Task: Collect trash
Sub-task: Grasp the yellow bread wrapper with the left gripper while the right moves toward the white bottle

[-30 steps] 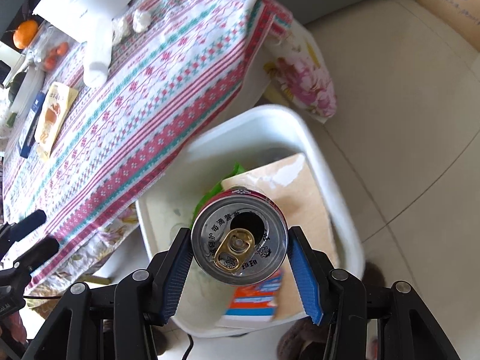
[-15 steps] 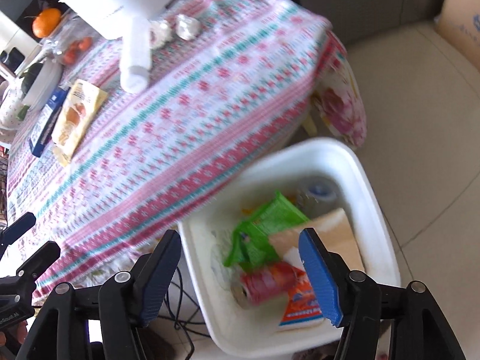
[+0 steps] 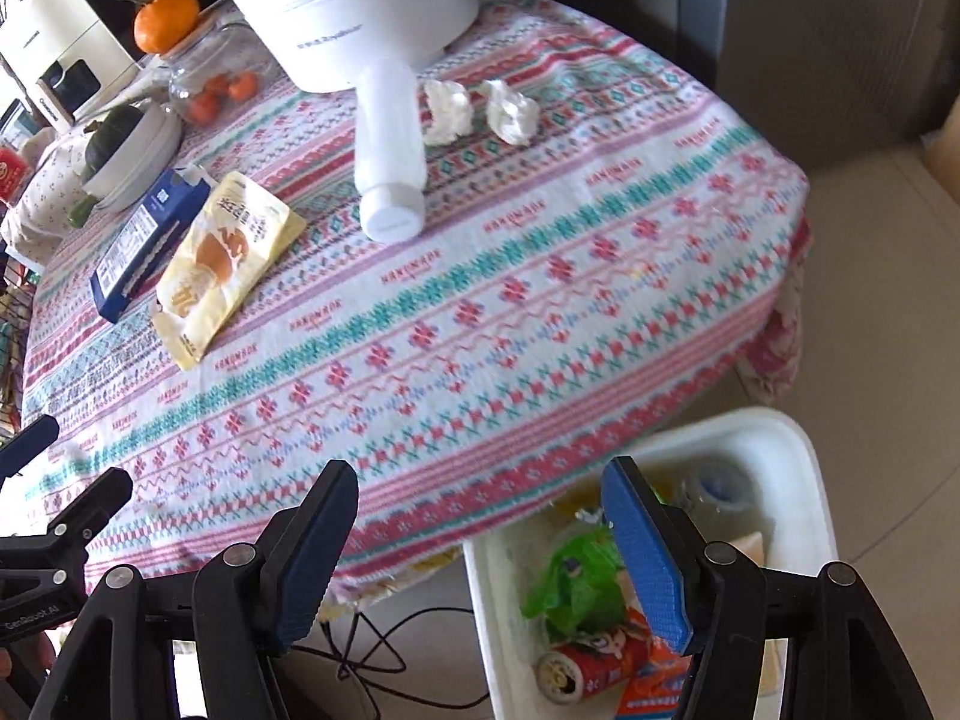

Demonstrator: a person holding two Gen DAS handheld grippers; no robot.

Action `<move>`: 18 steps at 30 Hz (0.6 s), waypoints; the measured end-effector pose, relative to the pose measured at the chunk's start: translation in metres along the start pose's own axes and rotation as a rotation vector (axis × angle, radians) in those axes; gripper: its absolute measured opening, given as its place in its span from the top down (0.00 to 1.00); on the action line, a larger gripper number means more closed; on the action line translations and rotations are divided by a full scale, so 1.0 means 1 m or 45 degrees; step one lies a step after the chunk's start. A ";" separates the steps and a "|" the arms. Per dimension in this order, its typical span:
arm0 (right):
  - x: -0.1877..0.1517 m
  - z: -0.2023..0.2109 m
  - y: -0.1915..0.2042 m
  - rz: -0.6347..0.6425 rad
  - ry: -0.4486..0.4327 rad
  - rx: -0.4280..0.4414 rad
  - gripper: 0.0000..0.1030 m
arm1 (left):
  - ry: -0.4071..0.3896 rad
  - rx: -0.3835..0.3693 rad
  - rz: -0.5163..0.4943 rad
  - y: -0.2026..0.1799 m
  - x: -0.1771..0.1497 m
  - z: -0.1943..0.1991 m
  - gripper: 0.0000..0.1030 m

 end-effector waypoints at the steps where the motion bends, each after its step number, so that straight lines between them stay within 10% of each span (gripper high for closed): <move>1: 0.004 -0.002 0.004 0.002 0.001 0.003 0.29 | 0.000 0.001 0.014 0.006 0.002 -0.002 0.00; 18: 0.081 -0.062 0.045 -0.074 -0.049 0.057 0.27 | -0.039 -0.143 0.317 0.086 0.064 -0.068 0.10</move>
Point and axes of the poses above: each gripper's, at about its wrist camera, not at the fingertips, and z roughly against the way its jaws point, y to its left, x to its top, the point moved 9 cm from there along -z, roughly the way its jaws point, and after that the axes turned 14 degrees about -x, right-handed, at the moved point
